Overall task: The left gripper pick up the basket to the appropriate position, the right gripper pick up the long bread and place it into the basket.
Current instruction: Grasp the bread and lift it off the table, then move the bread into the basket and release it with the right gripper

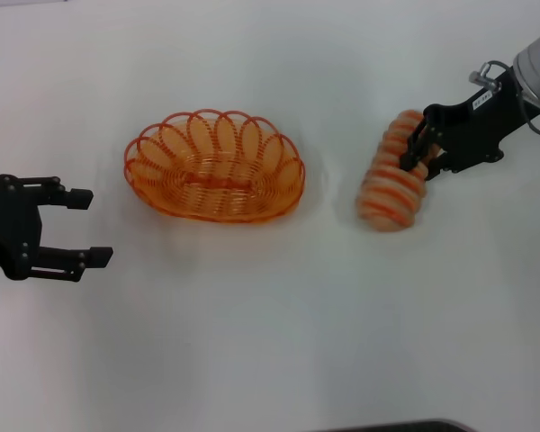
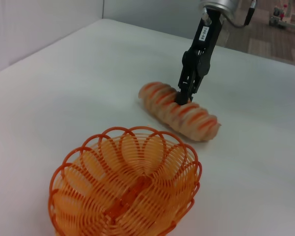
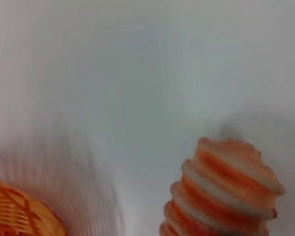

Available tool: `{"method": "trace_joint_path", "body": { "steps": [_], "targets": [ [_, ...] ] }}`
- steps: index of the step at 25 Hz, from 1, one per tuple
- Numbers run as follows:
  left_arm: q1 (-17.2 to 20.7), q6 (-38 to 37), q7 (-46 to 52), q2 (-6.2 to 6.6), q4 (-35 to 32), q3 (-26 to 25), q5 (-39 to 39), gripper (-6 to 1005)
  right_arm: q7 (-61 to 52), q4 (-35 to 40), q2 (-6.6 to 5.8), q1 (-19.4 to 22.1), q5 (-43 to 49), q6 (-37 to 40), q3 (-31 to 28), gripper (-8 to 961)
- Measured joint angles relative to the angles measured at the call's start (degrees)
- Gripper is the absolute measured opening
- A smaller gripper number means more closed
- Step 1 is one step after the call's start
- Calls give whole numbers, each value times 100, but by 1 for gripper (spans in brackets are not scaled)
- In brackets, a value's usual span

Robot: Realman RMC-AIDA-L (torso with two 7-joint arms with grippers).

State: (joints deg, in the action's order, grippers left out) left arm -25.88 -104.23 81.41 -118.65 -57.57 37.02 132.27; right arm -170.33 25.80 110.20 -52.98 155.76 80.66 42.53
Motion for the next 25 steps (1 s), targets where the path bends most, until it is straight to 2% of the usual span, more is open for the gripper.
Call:
{"method": "trace_joint_path", "body": {
  "steps": [7, 14, 21, 25],
  "targets": [
    [-7, -19, 59, 0, 0, -3, -29, 834, 545, 353, 26, 44, -36, 163, -4, 305],
    [-19, -25, 102, -7, 0, 0, -46, 833, 1248, 1357, 13, 82, -58, 570, -24, 263],
    [-24, -57, 214, -39, 0, -10, -67, 833, 2356, 1921, -177, -204, -381, 1291, -1, 209],
    [-26, -86, 227, -52, 0, -19, -70, 832, 3146, 1950, -189, -511, -594, 1738, 7, 154]
  ]
}}
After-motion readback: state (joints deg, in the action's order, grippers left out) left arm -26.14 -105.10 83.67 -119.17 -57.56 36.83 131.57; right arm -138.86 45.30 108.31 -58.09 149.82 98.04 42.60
